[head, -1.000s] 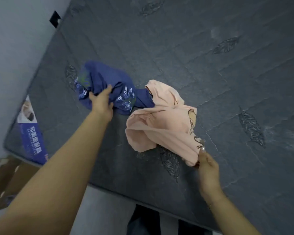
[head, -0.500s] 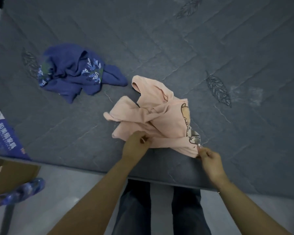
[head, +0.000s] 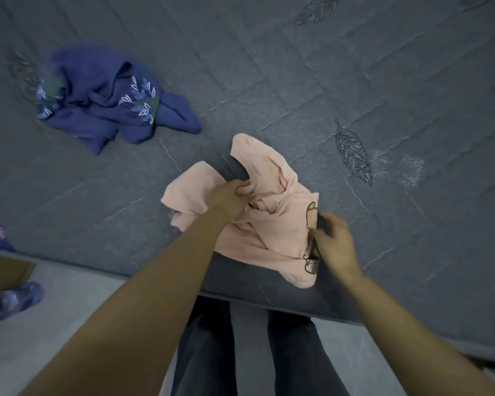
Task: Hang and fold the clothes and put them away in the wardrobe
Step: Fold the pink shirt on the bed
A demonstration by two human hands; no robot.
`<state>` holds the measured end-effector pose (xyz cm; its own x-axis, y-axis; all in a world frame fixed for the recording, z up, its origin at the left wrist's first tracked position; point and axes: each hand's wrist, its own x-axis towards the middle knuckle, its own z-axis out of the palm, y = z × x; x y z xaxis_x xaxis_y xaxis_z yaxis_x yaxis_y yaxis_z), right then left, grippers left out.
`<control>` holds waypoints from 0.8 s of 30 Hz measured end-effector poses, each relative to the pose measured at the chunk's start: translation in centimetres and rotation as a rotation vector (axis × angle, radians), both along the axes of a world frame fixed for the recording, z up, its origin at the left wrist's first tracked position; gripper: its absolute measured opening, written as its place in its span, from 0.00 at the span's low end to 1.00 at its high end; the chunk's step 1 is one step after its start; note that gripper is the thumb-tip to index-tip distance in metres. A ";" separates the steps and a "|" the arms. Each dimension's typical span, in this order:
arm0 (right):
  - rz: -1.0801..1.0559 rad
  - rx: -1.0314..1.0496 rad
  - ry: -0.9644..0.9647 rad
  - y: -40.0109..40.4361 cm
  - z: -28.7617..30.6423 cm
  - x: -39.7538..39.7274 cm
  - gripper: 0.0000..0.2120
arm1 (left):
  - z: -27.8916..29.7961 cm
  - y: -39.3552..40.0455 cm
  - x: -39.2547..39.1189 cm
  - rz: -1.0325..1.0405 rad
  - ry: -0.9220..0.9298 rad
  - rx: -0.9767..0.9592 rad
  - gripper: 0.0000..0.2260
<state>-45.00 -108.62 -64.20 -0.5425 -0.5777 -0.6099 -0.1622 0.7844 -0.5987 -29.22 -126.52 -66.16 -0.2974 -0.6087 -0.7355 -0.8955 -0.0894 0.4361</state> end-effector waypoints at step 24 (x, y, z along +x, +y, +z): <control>-0.500 -0.464 -0.796 -3.5 5.5 -5.6 0.19 | 2.2 2.5 1.5 -0.494 0.049 -0.085 0.18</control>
<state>-50.64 -112.17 -58.68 -0.3230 -0.6668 -0.6716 0.6903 0.3195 -0.6492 -27.72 -124.03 -64.00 -0.5981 -0.4438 -0.6673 -0.8001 0.3776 0.4661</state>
